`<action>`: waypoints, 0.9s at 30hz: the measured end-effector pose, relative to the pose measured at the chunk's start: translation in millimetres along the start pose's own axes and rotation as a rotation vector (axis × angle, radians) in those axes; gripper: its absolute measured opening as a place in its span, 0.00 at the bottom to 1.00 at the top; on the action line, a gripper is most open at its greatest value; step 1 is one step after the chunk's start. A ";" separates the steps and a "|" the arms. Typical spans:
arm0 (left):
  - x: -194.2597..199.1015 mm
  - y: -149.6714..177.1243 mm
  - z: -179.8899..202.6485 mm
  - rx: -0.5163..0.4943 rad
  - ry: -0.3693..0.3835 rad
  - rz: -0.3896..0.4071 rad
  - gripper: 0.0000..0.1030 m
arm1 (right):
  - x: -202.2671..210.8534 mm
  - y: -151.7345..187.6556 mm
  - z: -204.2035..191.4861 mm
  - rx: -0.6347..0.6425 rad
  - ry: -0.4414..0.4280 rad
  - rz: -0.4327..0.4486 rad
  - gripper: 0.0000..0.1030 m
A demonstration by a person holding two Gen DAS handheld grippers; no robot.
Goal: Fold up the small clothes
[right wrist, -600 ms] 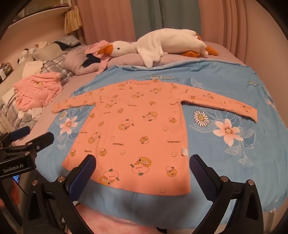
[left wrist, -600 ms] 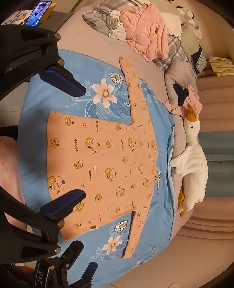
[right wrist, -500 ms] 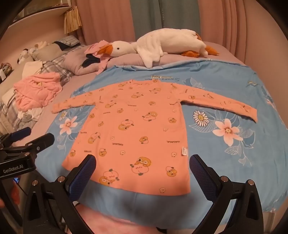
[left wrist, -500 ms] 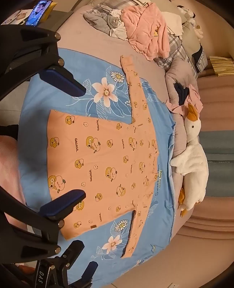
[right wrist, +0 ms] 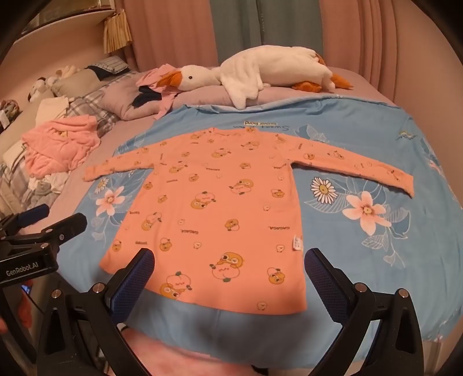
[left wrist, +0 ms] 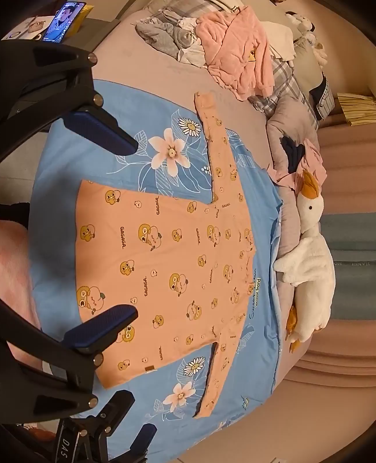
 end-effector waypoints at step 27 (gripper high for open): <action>-0.5 -1.3 4.0 -0.014 0.005 -0.005 1.00 | -3.0 -0.1 0.2 -0.001 0.001 -0.003 0.99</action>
Point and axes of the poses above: each gripper's, at about its wrist camera, not at the fingertips, and x roughly against the way its jaws point, z to its right, y to its underside, the point moved 5 cm from there along -x, roughly the way its jaws point, and after that the axes turned 1 degree about -x, right-handed, at the moved point
